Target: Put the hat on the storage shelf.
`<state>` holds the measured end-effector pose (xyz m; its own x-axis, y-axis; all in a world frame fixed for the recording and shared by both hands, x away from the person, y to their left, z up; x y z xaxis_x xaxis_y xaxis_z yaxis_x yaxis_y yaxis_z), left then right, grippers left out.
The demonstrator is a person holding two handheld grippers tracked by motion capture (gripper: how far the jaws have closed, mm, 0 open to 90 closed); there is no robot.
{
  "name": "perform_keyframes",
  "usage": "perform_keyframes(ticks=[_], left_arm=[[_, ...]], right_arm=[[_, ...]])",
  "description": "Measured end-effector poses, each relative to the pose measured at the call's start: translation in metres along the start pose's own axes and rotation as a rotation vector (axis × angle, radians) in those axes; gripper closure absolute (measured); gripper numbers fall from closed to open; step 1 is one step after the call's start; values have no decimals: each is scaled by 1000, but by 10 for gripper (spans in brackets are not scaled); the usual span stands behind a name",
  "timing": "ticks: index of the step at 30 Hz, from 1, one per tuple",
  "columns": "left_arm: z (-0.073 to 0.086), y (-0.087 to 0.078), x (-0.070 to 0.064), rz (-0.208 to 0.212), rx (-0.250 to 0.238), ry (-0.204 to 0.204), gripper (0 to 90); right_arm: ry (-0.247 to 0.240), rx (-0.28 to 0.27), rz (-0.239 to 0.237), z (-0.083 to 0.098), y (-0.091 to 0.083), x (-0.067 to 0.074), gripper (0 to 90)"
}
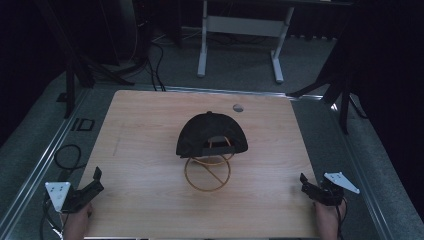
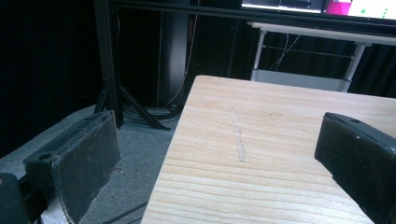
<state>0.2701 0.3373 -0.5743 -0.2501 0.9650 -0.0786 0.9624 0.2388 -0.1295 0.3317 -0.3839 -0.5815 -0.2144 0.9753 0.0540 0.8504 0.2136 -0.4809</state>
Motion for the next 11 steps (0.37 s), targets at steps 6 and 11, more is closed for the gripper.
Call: perform_keyframes(ticks=[6, 11], left_arm=[[0, 0, 0, 0, -1, 0, 5], [0, 0, 0, 1, 0, 0, 5]], right_arm=[[21, -14, 27, 0, -2, -4, 129], [17, -11, 42, 1, -1, -5, 130]])
Point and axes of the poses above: each handheld gripper's, and its own axes: y roughly forward along the jaws, z roughly out of its underside, x roughly to its left, the point moved 6 cm from there along y, roughly forward along the jaws, and after that the axes turned 7 degrees about -z, right-handed, at the moved point
